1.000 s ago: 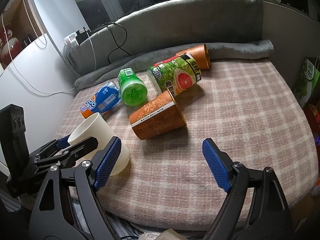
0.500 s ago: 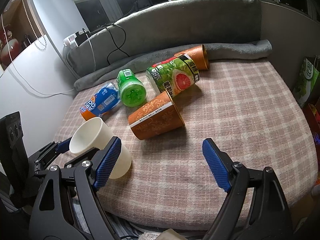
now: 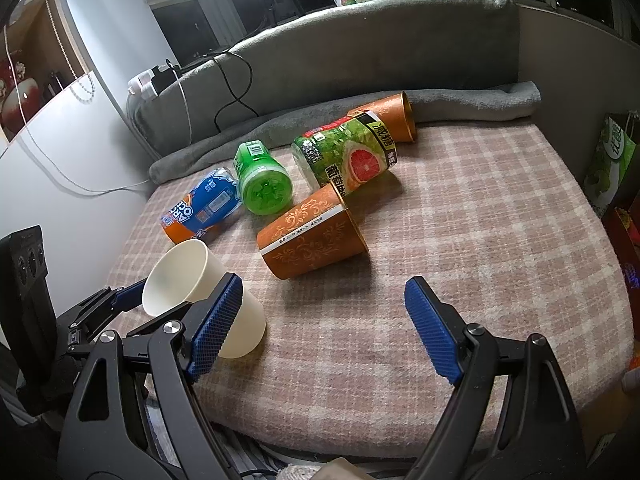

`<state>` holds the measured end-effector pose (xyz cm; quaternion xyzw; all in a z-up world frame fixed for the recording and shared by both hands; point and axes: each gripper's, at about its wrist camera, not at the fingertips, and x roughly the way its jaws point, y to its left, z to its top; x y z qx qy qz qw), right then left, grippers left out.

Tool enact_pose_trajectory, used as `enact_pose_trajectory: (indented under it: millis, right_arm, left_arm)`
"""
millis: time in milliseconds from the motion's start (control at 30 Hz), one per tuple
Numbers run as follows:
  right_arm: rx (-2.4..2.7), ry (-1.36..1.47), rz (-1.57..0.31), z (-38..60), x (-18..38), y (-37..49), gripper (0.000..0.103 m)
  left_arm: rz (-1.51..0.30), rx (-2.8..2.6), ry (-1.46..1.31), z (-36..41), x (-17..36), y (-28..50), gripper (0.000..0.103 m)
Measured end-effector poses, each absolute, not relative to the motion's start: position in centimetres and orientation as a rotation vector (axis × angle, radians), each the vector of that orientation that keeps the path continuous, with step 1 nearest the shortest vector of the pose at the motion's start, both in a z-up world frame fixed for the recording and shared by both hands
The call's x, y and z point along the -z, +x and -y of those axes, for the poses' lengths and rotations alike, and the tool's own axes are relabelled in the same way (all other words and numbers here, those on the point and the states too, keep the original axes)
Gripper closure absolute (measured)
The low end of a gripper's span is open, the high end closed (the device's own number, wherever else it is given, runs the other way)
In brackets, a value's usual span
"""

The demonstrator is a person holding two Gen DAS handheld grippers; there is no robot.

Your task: Flip cup upright

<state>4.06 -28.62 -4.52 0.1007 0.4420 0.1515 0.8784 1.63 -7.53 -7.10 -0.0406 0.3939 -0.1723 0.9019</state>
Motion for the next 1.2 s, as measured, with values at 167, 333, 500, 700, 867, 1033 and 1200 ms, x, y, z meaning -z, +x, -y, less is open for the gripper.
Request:
enact_pose_trajectory:
  millis: [167,333,500,700,867,1033,1200]
  right_arm:
    - [-0.310,0.187,-0.905,28.3,4.2,3.7,0.017]
    - [-0.302,0.145,-0.863,27.5,3.4,2.9,0.017]
    - [-0.291,0.115,-0.817,27.1,2.7,2.3,0.017]
    - [-0.282,0.090,-0.756,26.9,1.9,1.5,0.009]
    - [-0.278,0.071,-0.717,26.7,1.4,1.1,0.008]
    - [-0.269,0.068,-0.700,26.7,1.2,0.7,0.008]
    - [-0.248,0.070,-0.665,27.0,0.9,0.2,0.007]
  left_arm:
    - [-0.826,0.378,-0.106,7.2,7.1,1.4,0.027]
    - [-0.810,0.387,-0.102,7.1,6.8,0.8,0.026]
    - [-0.777,0.375,-0.085,7.0,6.2,0.3,0.022]
    - [-0.737,0.353,-0.078,6.5,5.4,-0.5,0.022]
    - [-0.717,0.339,-0.073,6.0,4.9,-1.0,0.022]
    - [-0.688,0.328,-0.075,5.5,4.4,-1.6,0.022]
    - [-0.623,0.290,-0.060,4.8,3.6,-2.6,0.022]
